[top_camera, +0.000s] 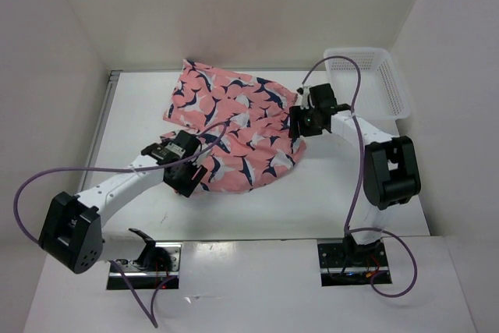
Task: Fold and stack the shorts
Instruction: Flatten the shorts out, then fold the shorts
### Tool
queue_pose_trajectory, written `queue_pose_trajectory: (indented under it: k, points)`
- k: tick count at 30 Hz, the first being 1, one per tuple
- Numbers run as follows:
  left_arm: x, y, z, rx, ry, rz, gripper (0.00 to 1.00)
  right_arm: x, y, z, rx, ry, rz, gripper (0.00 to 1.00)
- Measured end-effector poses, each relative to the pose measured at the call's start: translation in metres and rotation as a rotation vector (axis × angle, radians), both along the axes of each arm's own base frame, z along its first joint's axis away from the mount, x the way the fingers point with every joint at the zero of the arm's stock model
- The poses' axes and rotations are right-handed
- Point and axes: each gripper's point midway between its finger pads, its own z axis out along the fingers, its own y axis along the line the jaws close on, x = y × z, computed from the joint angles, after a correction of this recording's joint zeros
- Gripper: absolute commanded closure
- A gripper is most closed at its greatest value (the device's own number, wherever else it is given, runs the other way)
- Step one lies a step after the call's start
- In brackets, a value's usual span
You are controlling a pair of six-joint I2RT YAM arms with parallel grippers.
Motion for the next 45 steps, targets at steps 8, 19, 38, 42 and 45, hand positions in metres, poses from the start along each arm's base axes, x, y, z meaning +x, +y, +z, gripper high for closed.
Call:
queue_pose_trajectory:
  k: [8,19,38,42,45]
  points:
    - [-0.001,0.002,-0.029,0.037,0.051,0.003,0.21,-0.012,-0.016,-0.026,-0.094,0.035,0.019,0.37]
    - [-0.006,0.001,-0.056,0.065,0.149,-0.002,0.90,-0.027,-0.028,-0.055,-0.163,0.088,0.035,0.63]
    - [0.196,-0.027,0.038,-0.358,-0.088,0.168,0.36,-0.033,-0.002,-0.057,-0.061,0.101,0.203,1.00]
    - [0.196,-0.029,0.000,-0.337,-0.004,0.179,0.20,-0.027,0.002,-0.050,-0.049,0.086,0.210,1.00]
    - [0.207,-0.034,0.017,-0.370,-0.031,0.167,0.18,-0.020,0.004,-0.043,-0.043,0.063,0.212,1.00]
